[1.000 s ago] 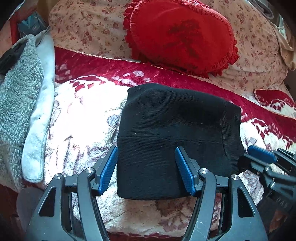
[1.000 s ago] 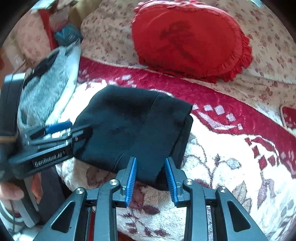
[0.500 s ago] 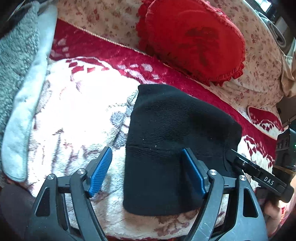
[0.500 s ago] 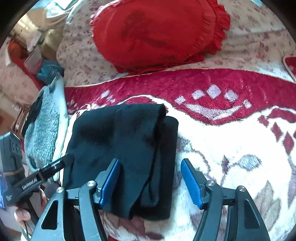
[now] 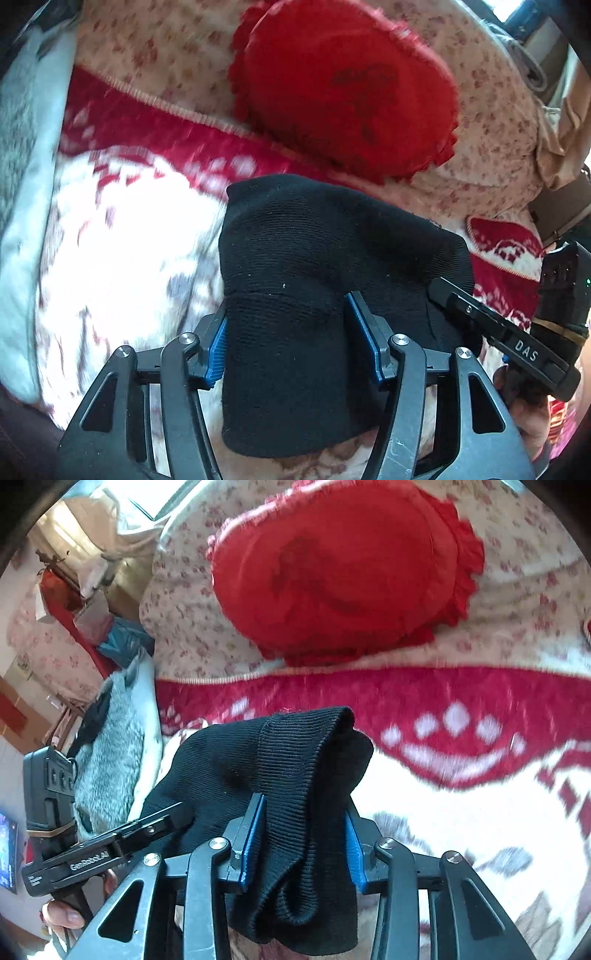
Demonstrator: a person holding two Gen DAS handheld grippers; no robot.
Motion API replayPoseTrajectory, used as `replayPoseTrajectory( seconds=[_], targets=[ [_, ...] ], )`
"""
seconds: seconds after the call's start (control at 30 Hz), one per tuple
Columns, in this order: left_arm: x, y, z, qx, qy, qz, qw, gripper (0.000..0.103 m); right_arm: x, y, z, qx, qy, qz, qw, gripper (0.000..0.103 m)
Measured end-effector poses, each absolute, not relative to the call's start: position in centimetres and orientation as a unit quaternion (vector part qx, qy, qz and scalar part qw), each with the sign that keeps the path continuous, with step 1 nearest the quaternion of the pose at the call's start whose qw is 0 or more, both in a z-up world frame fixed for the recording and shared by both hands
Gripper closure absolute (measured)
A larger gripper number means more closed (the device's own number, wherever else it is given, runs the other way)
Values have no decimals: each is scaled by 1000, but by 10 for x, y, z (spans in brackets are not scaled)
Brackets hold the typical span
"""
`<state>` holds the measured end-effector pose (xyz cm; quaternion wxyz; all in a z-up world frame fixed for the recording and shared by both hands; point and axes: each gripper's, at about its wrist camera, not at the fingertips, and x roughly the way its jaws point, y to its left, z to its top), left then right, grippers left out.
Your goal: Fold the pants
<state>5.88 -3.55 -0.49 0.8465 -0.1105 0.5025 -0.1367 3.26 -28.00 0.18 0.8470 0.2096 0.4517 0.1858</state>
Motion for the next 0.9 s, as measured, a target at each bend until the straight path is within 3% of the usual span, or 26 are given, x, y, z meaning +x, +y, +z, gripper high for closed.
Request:
replayPoseTrajectory(
  seconds=[0.2,0.33,0.7,0.9],
  targets=[
    [107,-53,-12,-86,499,-128,853,46,73,-285,16,207,423,160,868,65],
    [123,-55,-38,-65,521,-112,844,39,105,-280,-10,160,483,113,854,61],
    [101,-57,-19,-3,496,-72,866,38,70,-275,46,95,435,134,885,63],
    [102,-61,-25,-3,499,-68,864,38,72,-245,42,53,448,148,880,64]
  ],
)
